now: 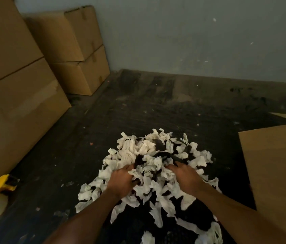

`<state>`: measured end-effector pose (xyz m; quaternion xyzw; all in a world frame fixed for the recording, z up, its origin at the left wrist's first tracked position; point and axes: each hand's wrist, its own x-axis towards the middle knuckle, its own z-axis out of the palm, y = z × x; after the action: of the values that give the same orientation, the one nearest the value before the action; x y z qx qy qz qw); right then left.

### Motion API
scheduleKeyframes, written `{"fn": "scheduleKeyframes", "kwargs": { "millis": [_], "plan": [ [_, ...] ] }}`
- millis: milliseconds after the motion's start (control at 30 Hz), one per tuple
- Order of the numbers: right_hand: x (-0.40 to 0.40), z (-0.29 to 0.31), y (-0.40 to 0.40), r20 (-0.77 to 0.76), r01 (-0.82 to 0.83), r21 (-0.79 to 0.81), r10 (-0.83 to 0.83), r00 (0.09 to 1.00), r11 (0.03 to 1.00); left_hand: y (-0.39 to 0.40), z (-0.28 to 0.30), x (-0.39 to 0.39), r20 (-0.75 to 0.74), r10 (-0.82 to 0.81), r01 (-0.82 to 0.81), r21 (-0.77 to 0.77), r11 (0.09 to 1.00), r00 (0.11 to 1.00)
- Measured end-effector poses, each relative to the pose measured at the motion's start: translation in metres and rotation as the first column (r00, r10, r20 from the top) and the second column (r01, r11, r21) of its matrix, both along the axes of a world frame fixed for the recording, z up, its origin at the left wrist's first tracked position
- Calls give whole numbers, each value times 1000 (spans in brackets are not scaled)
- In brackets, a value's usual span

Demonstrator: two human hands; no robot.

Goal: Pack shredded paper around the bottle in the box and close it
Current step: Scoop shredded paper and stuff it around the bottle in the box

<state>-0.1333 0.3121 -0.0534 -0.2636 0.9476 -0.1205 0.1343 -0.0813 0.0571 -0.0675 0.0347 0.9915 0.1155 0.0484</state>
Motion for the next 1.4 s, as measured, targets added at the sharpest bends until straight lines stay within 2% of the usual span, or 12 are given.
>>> {"fn": "scheduleKeyframes", "kwargs": {
  "millis": [167,267,433,500,733,933,1067,1200,1400],
  "plan": [
    [-9,48,17,73,80,-204,-67,995,976,-7,44,1,-80,171,-155,182,971,982],
    [-9,84,29,71,143,-288,-128,989,947,-14,75,0,-115,266,-242,187,952,957],
    [8,148,39,-11,196,-360,-214,977,912,-17,130,7,-164,305,-262,242,934,938],
    [16,164,50,-23,227,-444,-264,964,867,-13,153,12,-146,326,-281,263,923,934],
    [41,210,98,-97,288,-479,-376,921,829,11,205,25,-273,270,-185,301,936,923],
    [70,245,158,-82,354,-556,-474,877,752,64,240,26,-315,173,-55,350,935,933],
    [76,262,215,-54,429,-577,-557,829,695,115,257,17,-352,99,38,361,932,931],
    [75,264,286,27,572,-601,-701,712,558,180,265,4,-365,56,90,371,924,929],
    [84,259,391,49,608,-579,-721,691,543,304,254,-9,-359,7,146,397,906,933]
  ]
}}
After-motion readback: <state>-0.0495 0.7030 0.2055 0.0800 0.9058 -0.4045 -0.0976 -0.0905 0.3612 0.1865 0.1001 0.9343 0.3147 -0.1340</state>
